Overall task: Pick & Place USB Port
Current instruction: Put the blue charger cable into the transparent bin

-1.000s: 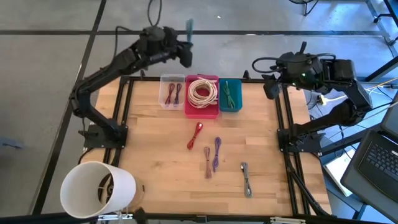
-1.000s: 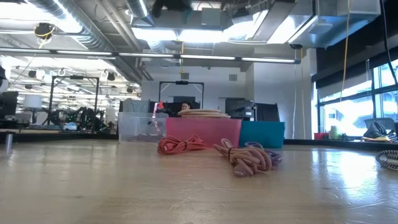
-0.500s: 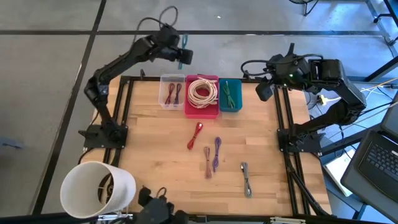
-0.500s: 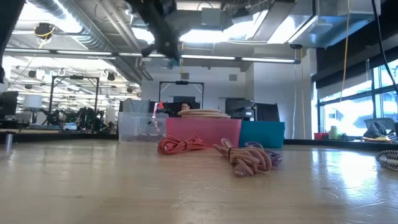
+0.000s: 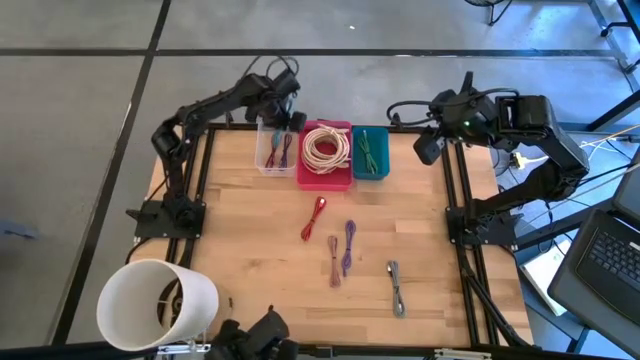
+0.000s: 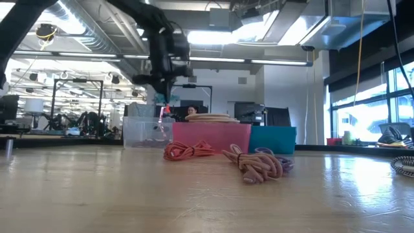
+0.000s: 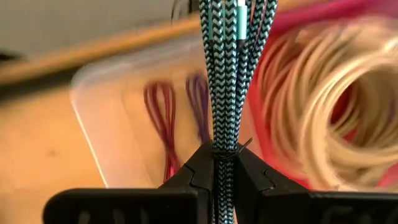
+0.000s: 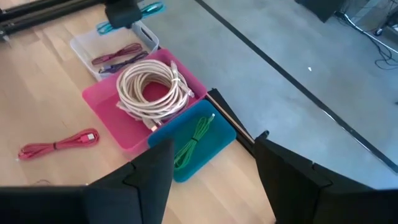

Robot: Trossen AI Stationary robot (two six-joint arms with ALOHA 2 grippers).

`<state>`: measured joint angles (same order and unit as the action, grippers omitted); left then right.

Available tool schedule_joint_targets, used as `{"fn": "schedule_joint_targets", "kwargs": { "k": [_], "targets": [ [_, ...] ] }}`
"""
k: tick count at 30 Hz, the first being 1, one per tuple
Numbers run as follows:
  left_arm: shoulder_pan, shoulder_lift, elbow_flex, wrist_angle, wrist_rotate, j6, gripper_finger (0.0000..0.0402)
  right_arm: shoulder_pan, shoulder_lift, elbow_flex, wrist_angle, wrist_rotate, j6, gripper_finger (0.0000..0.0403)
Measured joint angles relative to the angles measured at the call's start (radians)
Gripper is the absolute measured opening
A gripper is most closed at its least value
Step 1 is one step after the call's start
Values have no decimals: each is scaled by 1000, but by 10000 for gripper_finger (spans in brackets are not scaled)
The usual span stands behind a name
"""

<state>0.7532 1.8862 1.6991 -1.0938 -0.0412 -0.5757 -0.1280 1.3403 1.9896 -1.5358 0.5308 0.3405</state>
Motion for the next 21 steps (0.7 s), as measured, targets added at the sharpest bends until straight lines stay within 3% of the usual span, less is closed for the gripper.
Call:
{"fn": "schedule_joint_targets", "kwargs": {
  "k": [11,21],
  "targets": [
    [1,-8,-302,257,141,-115,21,0,0,0,-21,0,-8,224],
    [63,-9,-414,337,138,-147,21,0,0,0,-22,0,-11,224]
  ]
}}
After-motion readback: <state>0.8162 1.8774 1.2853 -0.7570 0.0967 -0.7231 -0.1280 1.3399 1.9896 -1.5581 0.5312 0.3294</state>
